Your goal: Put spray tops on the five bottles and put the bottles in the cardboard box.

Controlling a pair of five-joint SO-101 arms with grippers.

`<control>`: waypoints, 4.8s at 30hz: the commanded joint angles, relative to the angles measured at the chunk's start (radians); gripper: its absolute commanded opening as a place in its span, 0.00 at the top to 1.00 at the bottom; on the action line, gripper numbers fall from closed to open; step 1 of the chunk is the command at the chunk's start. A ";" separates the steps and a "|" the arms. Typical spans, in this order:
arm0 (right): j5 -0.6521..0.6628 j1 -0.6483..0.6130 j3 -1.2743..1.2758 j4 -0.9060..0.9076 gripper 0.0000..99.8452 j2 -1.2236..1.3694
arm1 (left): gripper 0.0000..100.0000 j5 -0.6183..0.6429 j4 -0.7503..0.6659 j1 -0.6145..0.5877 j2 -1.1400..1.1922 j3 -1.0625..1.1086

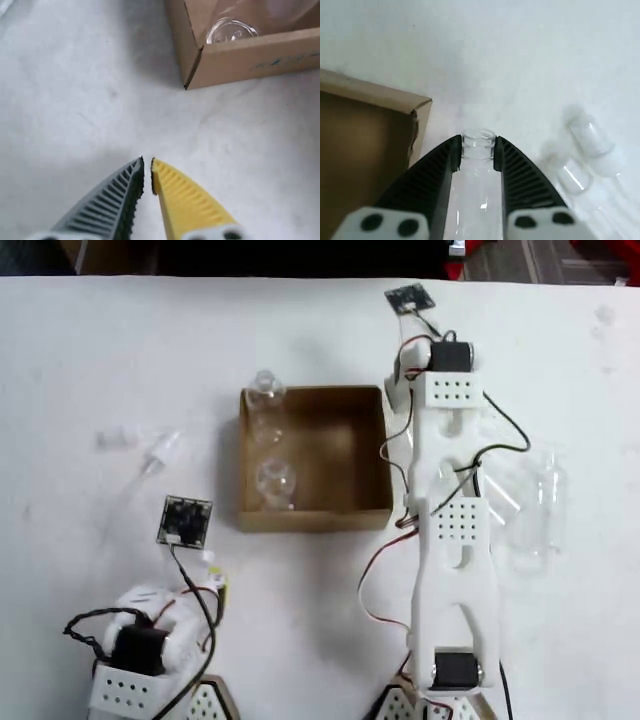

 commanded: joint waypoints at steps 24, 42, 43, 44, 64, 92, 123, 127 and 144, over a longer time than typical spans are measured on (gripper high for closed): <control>-0.256 0.019 -0.037 0.042 0.98 -0.553 | 0.97 0.014 0.006 0.013 -0.008 0.000; -0.368 -0.007 0.641 0.022 0.98 -1.208 | 0.97 0.014 0.006 0.013 -0.008 0.000; -0.416 -0.007 0.695 0.010 0.98 -1.245 | 0.97 0.014 0.006 0.013 -0.008 0.000; -0.456 -0.007 0.743 -0.004 0.98 -1.279 | 0.97 0.014 0.006 0.013 -0.008 0.000; -0.508 -0.154 1.510 -0.358 0.98 -1.620 | 0.97 0.014 0.006 0.013 -0.008 0.000; -0.249 -0.334 2.613 -2.239 0.98 -1.554 | 0.97 0.014 0.006 0.013 -0.008 0.000; -0.279 -0.409 2.822 -2.918 0.98 -1.124 | 0.97 0.014 0.006 0.013 -0.008 0.000; -0.279 -0.417 2.839 -2.910 0.98 -1.170 | 0.97 0.014 0.006 0.013 -0.008 0.000; -0.288 -0.427 2.835 -2.908 0.98 -1.170 | 0.97 0.014 0.006 0.013 -0.008 0.000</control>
